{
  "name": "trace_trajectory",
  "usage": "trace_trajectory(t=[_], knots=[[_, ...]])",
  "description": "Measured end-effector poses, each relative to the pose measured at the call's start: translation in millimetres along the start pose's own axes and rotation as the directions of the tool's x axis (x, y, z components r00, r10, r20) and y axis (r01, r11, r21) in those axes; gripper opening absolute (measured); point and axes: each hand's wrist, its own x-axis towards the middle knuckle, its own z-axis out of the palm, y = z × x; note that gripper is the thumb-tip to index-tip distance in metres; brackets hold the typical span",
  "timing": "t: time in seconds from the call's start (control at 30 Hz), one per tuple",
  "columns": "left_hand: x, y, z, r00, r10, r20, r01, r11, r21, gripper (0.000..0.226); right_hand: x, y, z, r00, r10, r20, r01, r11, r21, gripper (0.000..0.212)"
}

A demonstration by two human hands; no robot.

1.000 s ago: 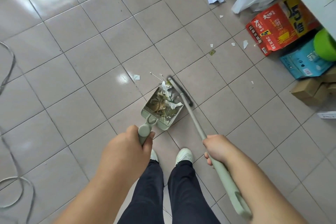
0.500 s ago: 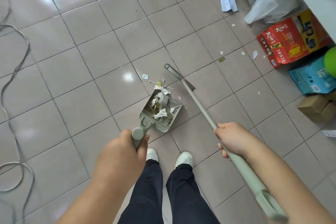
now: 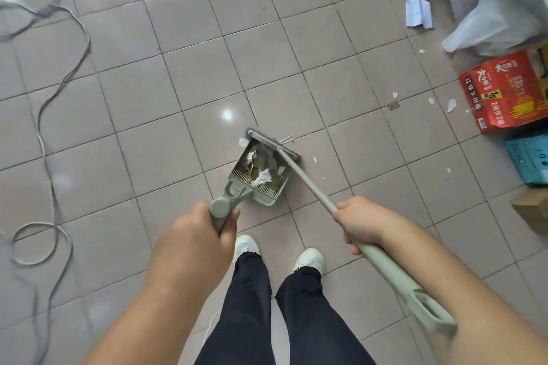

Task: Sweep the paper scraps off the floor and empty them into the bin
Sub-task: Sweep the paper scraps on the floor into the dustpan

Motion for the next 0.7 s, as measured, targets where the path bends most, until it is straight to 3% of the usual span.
trace_trajectory(t=[0.17, 0.4, 0.7], knots=[[-2.3, -7.2, 0.0, 1.000, 0.014, -0.013, -0.014, 1.000, -0.027, 0.040, -26.4, 4.9, -5.2, 0.998, -0.037, -0.057, 0.037, 0.999, 0.003, 0.023], [-1.5, -19.4, -2.4, 0.998, -0.016, -0.055, 0.012, 0.997, -0.071, 0.039, 20.7, -33.8, 4.3, 0.975, -0.105, -0.194, 0.094, 0.993, -0.066, 0.017], [4.3, -22.6, -7.0, 0.999, -0.027, -0.029, 0.026, 0.998, -0.059, 0.039, 20.0, -32.7, 41.0, 1.000, -0.018, 0.009, 0.019, 0.997, -0.069, 0.024]])
